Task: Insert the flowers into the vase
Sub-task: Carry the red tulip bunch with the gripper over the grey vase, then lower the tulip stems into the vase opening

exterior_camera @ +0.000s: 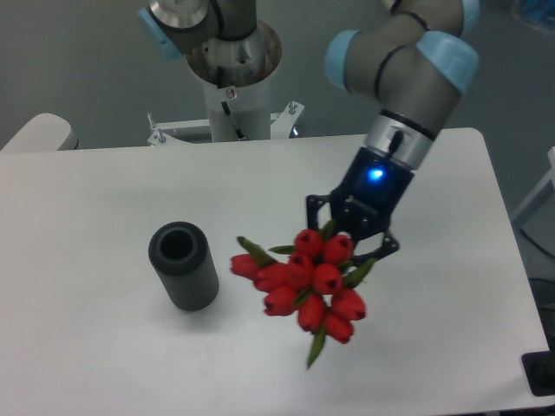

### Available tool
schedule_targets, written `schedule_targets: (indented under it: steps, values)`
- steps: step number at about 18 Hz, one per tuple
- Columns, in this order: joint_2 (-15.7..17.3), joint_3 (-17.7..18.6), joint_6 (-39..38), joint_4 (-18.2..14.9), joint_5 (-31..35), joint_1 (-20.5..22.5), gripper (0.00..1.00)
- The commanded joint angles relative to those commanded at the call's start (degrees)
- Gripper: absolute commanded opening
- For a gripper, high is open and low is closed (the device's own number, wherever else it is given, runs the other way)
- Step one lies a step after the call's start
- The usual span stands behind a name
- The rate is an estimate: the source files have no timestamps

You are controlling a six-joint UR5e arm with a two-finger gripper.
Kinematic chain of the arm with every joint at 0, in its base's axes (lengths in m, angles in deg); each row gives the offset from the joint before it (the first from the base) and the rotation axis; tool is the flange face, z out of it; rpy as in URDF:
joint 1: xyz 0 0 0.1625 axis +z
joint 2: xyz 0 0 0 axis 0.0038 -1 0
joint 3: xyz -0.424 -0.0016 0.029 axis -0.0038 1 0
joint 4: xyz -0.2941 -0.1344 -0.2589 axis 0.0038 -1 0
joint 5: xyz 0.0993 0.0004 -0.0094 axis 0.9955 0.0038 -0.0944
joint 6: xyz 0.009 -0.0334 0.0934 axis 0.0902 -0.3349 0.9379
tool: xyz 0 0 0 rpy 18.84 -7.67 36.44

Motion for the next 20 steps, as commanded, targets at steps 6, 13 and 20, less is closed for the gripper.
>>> schedule_targets:
  steps: [6,13,20]
  values:
    - [1.8,4.3,-0.1,0.3,-10.4,-0.4,0.22]
    - [5.7,6.7,-0.2,0.3,-15.8,-1.0,0.19]
    - [8.1,7.6,0.0,0.3,-18.5,-2.0,0.19]
